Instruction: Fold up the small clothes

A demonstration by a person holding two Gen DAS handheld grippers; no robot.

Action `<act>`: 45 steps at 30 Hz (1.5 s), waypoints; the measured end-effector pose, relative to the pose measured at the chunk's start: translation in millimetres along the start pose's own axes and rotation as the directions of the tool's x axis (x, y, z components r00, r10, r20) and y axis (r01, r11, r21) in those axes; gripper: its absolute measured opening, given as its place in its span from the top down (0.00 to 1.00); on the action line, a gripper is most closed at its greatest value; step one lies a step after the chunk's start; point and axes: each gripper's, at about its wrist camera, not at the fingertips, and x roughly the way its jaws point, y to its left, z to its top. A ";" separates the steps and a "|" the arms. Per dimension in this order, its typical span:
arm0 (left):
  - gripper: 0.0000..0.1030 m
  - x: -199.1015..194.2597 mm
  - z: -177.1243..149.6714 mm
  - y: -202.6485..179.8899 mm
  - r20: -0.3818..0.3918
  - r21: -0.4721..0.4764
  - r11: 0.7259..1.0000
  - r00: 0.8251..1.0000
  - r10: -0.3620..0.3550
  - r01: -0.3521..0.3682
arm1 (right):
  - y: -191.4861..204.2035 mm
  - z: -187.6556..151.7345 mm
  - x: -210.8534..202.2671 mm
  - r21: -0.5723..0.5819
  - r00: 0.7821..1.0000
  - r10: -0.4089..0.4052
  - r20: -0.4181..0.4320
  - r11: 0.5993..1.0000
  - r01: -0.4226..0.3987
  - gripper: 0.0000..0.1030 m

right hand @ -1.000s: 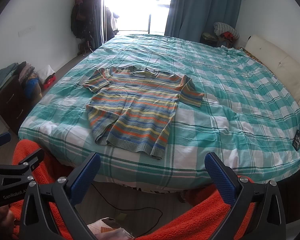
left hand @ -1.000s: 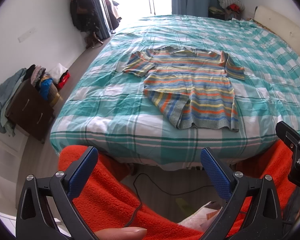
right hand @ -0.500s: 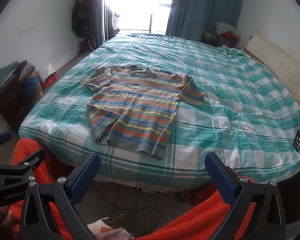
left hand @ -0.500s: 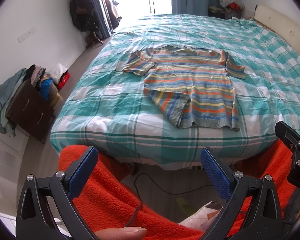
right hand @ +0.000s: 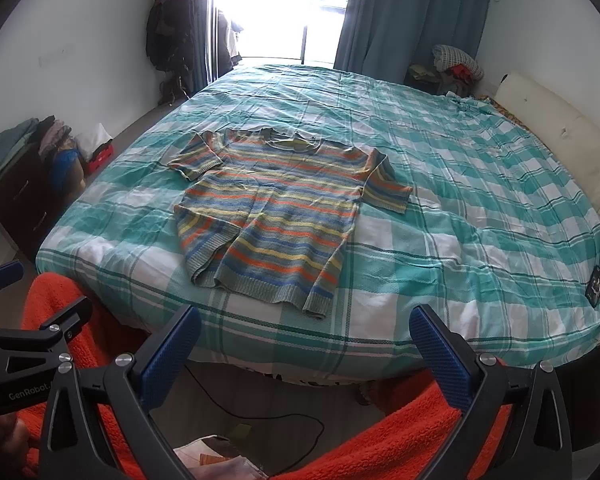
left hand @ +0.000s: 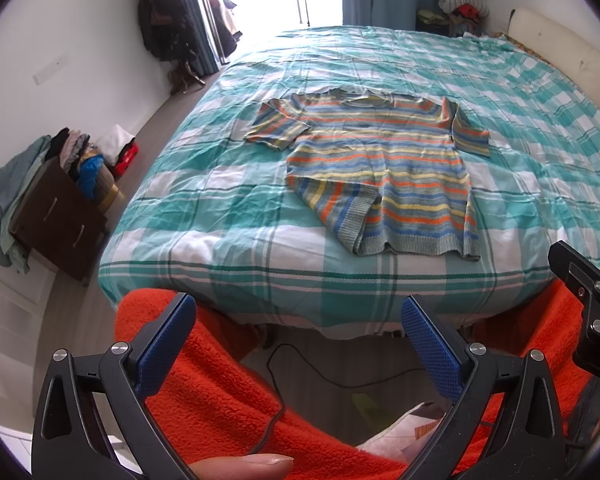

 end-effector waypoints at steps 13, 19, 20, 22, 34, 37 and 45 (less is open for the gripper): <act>0.01 0.3 0.9 0.5 -0.003 0.003 1.000 1.000 -0.001 0.001 | 1.8 0.8 2.3 0.001 1.000 -0.004 -0.006 1.000 0.004 0.00; 0.01 1.3 -1.8 0.4 -0.007 0.000 1.000 1.000 0.000 0.000 | 0.0 -0.2 4.8 0.000 1.000 -0.001 -0.010 1.000 0.001 0.00; 0.01 1.9 -1.7 0.8 -0.007 0.000 1.000 1.000 0.000 0.000 | -0.5 -0.6 5.2 0.000 1.000 -0.001 -0.011 1.000 0.001 0.00; 0.01 1.8 -1.1 1.6 -0.006 0.001 1.000 1.000 0.000 0.000 | -1.3 -1.6 6.1 0.001 1.000 0.001 -0.015 1.000 -0.001 0.00; 0.01 2.5 -1.7 0.9 -0.008 0.003 1.000 1.000 -0.001 0.001 | -0.8 -2.4 7.5 0.001 1.000 -0.001 -0.021 1.000 0.001 0.00; 0.01 5.5 -3.5 2.6 -0.009 0.003 1.000 1.000 -0.001 0.001 | -0.9 -2.4 7.7 0.000 1.000 0.000 -0.023 1.000 0.000 0.00; 0.01 14.6 -12.0 0.5 -0.012 0.004 1.000 1.000 -0.002 0.002 | -0.9 -5.1 10.8 0.000 1.000 -0.001 -0.026 1.000 0.001 0.00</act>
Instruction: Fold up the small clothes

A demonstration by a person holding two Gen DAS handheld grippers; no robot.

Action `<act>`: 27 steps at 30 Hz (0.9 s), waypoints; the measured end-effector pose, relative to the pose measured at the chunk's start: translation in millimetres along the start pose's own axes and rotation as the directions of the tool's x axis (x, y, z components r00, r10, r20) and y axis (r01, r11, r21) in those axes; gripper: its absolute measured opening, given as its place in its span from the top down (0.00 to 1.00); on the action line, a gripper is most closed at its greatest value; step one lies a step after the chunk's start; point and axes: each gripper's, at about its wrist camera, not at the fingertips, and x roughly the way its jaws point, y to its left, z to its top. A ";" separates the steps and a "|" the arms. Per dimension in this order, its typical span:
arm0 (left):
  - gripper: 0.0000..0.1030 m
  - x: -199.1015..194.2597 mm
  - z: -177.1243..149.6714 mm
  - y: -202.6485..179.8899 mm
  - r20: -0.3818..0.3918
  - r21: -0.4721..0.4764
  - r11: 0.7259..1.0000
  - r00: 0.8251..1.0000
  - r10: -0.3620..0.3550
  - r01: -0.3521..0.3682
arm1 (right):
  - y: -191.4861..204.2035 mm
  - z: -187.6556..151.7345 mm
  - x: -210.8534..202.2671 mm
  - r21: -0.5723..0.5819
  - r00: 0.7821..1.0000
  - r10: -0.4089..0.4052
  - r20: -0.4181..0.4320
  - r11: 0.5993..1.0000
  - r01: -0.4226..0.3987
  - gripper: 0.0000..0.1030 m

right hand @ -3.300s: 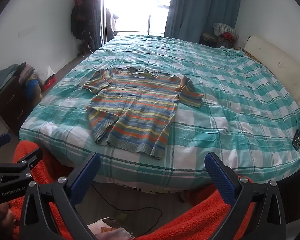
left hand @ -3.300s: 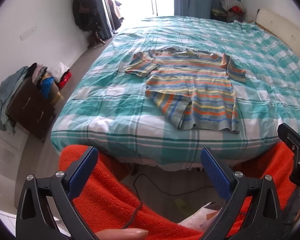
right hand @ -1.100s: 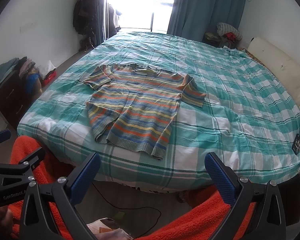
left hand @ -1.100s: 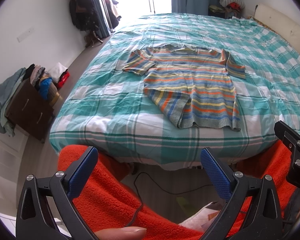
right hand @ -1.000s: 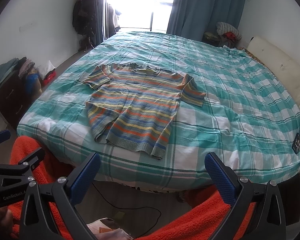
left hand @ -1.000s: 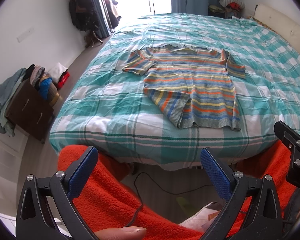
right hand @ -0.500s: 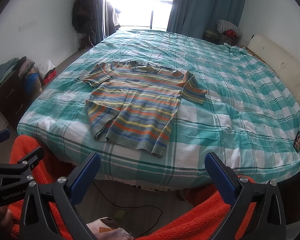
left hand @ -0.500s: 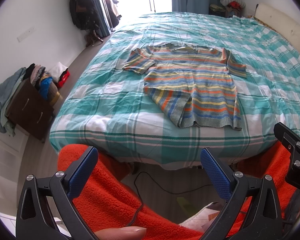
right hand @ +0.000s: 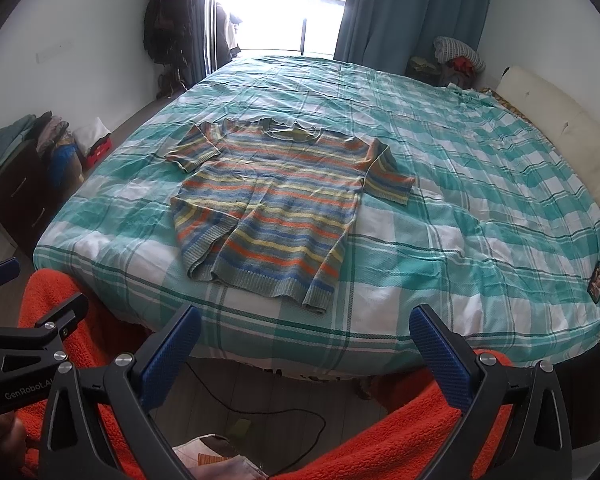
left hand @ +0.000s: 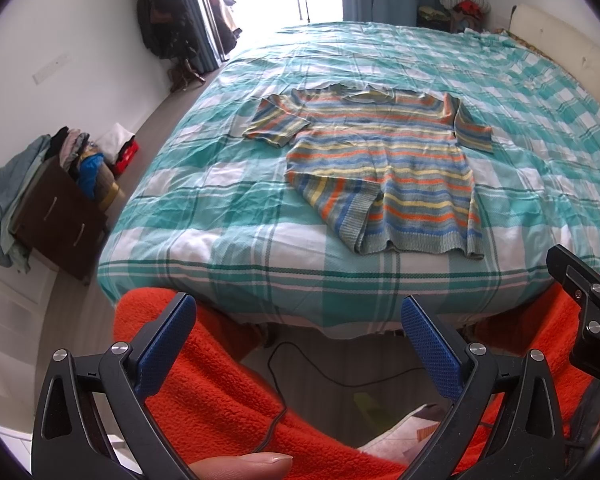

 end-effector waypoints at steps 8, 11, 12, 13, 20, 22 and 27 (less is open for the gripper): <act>0.01 1.7 -1.9 -0.3 -0.001 0.001 1.000 1.000 0.001 -0.001 | 0.6 2.6 0.1 0.000 1.000 -0.001 -0.001 1.000 0.001 0.00; 0.01 1.6 -1.7 -0.3 -0.002 0.001 1.000 1.000 0.001 -0.001 | 0.6 3.1 0.3 0.001 1.000 0.001 -0.004 1.000 -0.001 0.00; 0.01 0.2 0.3 -0.3 -0.002 0.001 1.000 1.000 0.002 -0.002 | 0.0 2.0 0.6 0.001 1.000 0.001 -0.005 1.000 -0.001 0.00; 0.01 3.1 -3.8 -0.4 -0.001 0.001 1.000 1.000 0.001 -0.001 | -0.4 1.0 0.6 0.001 1.000 0.001 -0.005 1.000 -0.001 0.00; 0.01 1.9 -1.3 -0.4 -0.002 0.001 1.000 1.000 0.002 -0.002 | 0.5 3.6 0.3 0.002 1.000 0.001 -0.006 1.000 -0.001 0.00; 0.01 0.4 0.7 -0.5 -0.004 0.001 1.000 1.000 0.002 -0.002 | 0.4 3.6 0.3 0.001 1.000 0.001 -0.006 1.000 -0.001 0.00; 0.01 4.5 -2.6 -1.6 -0.006 0.001 1.000 1.000 0.002 -0.002 | 0.0 2.0 1.4 0.001 1.000 0.002 -0.009 1.000 -0.002 0.00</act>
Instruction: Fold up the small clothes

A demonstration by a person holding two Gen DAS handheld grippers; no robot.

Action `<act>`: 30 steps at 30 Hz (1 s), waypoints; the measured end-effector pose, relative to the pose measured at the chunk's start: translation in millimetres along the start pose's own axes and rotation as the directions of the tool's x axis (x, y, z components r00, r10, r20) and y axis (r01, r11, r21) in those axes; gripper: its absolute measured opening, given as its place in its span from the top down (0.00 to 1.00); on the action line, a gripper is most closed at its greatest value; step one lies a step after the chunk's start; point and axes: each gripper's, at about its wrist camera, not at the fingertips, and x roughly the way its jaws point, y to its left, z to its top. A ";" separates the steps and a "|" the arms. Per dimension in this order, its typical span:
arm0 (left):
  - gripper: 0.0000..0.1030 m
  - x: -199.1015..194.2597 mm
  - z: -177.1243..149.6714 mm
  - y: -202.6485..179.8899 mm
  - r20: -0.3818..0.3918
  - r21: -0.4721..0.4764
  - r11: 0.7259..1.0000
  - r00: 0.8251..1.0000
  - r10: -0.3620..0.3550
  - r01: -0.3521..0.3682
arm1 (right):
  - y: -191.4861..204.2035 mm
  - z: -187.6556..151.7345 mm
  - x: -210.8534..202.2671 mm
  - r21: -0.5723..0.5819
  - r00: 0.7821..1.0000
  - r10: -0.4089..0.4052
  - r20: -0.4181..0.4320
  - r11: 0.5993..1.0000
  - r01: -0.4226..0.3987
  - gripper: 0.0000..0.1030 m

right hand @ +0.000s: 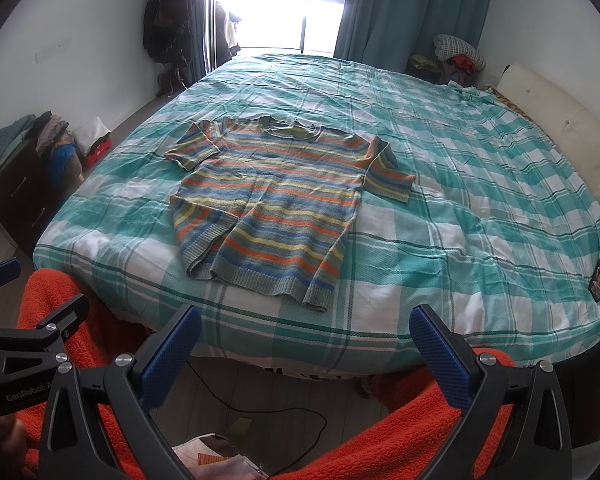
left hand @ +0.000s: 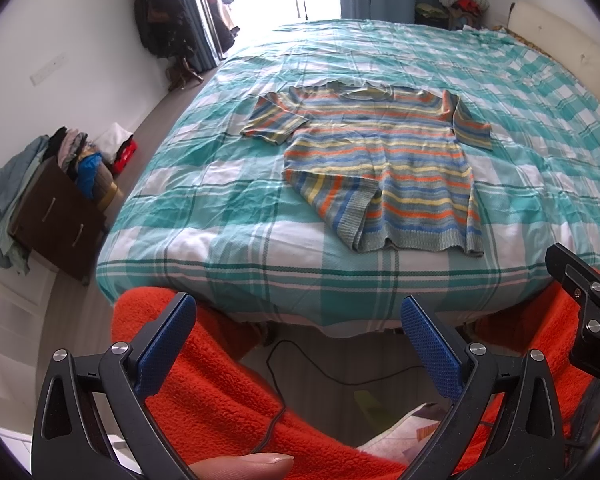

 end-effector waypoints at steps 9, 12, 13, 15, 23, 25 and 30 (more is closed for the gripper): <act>0.01 4.8 -3.8 -3.1 -0.006 0.002 1.000 1.000 0.001 -0.001 | 3.8 -6.6 4.2 -0.003 1.000 0.004 -0.008 1.000 -0.004 0.00; 0.01 4.8 -3.6 -3.4 -0.007 0.003 1.000 1.000 0.001 -0.001 | 3.7 -6.6 4.7 -0.001 1.000 0.002 -0.007 1.000 -0.002 0.00; 0.01 7.6 -9.2 -4.8 -0.009 0.003 1.000 1.000 0.000 0.000 | 3.3 -4.7 4.5 0.001 1.000 0.003 -0.007 1.000 -0.003 0.00; 0.01 4.9 -3.5 -3.4 -0.007 0.004 1.000 1.000 0.001 -0.001 | 3.7 -5.8 4.9 0.002 1.000 0.003 -0.011 1.000 -0.003 0.00; 0.01 11.9 -14.2 -6.1 -0.024 0.004 1.000 1.000 -0.003 0.003 | 5.5 -3.8 7.9 0.001 1.000 0.008 -0.020 1.000 -0.008 0.00; 0.01 13.4 -7.1 -4.8 -0.032 0.003 1.000 0.999 -0.004 0.004 | 6.8 -3.3 9.5 -0.003 0.999 0.021 -0.027 1.000 -0.021 0.00; 0.00 27.8 4.4 -1.0 -0.065 0.001 1.000 0.998 0.020 -0.020 | 7.7 0.2 17.9 -0.015 0.994 0.105 -0.037 0.994 -0.106 0.00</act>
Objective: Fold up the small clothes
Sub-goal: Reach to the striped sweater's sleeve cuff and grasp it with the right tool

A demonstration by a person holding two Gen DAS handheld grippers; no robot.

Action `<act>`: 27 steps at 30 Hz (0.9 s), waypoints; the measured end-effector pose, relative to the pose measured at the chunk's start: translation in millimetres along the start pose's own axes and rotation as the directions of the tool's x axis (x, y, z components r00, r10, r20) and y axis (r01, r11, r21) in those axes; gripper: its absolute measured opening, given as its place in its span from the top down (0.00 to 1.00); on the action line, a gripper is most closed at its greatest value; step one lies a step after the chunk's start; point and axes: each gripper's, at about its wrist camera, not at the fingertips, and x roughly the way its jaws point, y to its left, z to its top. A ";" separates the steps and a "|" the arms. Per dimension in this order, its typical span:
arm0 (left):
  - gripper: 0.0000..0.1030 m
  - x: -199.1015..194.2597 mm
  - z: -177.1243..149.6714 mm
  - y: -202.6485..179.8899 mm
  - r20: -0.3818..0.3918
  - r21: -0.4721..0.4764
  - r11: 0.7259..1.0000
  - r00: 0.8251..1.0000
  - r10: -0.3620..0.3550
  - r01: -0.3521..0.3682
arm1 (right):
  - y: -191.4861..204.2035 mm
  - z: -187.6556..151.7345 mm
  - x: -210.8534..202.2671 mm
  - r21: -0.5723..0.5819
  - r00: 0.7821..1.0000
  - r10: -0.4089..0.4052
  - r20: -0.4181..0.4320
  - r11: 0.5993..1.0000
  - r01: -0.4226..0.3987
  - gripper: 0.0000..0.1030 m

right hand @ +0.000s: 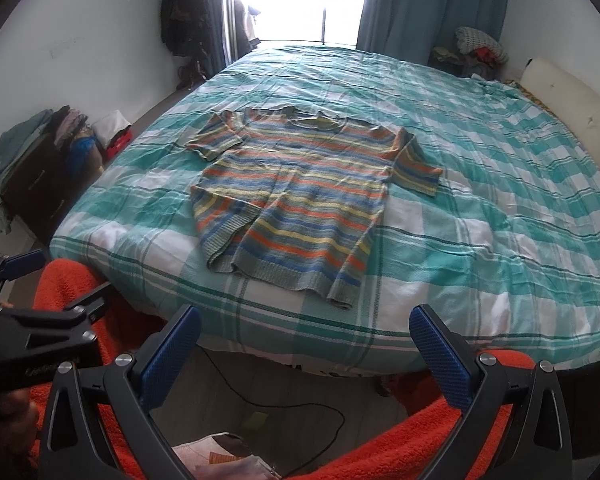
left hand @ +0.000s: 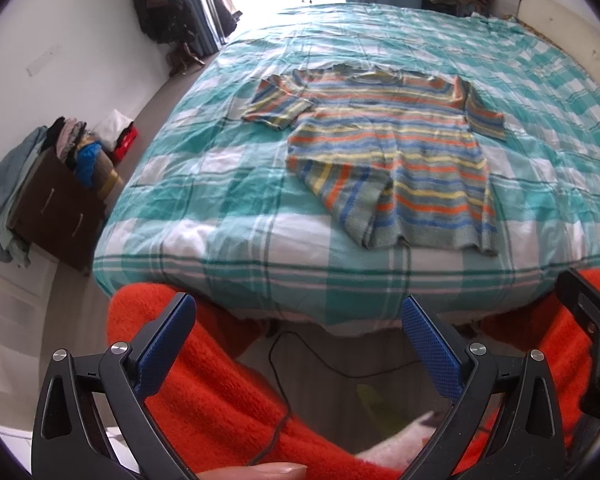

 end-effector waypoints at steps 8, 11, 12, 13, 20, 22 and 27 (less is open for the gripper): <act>0.01 9.2 30.0 -4.3 0.025 -0.008 1.000 1.000 0.000 0.001 | -93.2 39.5 72.7 -0.073 0.986 0.017 0.166 0.997 -0.005 0.00; 0.01 24.0 29.5 -9.7 -0.021 0.008 1.000 1.000 -0.006 0.006 | -138.3 61.6 151.9 -0.186 0.989 -0.089 0.118 0.976 0.110 0.06; 0.01 28.9 31.1 -11.7 -0.034 0.014 1.000 0.999 -0.002 0.003 | -150.5 71.8 184.6 -0.236 0.989 -0.128 0.074 0.961 0.142 0.22; 0.01 34.0 32.0 -13.3 -0.050 0.019 1.000 0.999 0.003 -0.002 | -157.6 79.9 206.8 -0.273 0.988 -0.145 0.049 0.950 0.153 0.29; 0.01 68.7 47.9 -31.7 -0.168 0.030 0.999 0.985 0.035 -0.030 | -177.6 137.0 352.0 -0.443 0.983 -0.174 -0.051 0.887 0.134 0.36; 0.01 76.8 52.7 -37.4 -0.189 0.035 0.999 0.981 0.036 -0.030 | -186.1 144.8 371.8 -0.386 0.990 -0.110 -0.090 0.920 0.067 0.43; 0.01 87.5 61.3 -44.6 -0.206 0.036 0.999 0.978 0.038 -0.031 | -281.8 178.7 341.8 0.005 0.998 0.058 -0.034 0.998 -0.058 0.97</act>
